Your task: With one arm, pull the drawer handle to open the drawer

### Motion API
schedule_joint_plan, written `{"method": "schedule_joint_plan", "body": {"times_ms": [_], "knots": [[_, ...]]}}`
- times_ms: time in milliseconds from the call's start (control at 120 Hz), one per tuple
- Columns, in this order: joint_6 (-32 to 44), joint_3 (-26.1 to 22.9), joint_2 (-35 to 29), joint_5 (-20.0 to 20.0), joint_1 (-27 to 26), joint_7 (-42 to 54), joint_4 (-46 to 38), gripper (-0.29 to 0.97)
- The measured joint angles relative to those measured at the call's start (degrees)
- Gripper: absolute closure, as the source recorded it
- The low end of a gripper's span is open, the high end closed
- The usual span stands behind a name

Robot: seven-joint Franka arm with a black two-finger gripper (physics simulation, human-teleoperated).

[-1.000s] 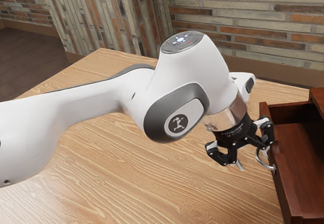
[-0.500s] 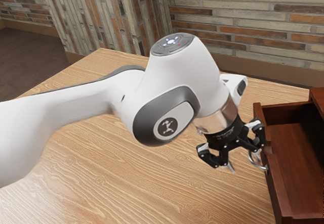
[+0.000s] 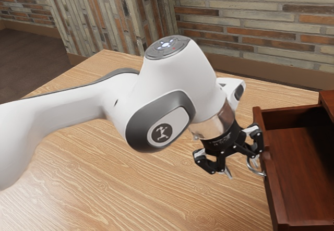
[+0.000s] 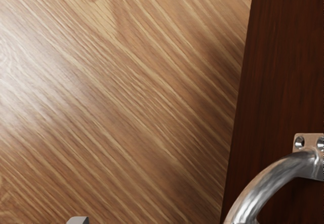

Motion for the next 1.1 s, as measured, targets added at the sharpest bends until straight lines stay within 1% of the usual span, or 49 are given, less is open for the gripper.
{"method": "schedule_joint_plan", "body": {"times_ms": [292, 583, 1033, 1100], "knots": [[0.0, 0.8, -2.2, 0.0, -0.6, 0.1, -2.5, 0.34], [0.0, 1.1, -3.4, 0.1, 0.3, 0.0, -3.9, 0.34], [0.0, 1.2, -5.5, 1.7, 0.4, 0.1, -3.7, 0.31], [-0.8, 2.0, -6.3, 2.4, 0.2, 0.0, -2.1, 0.31]]}}
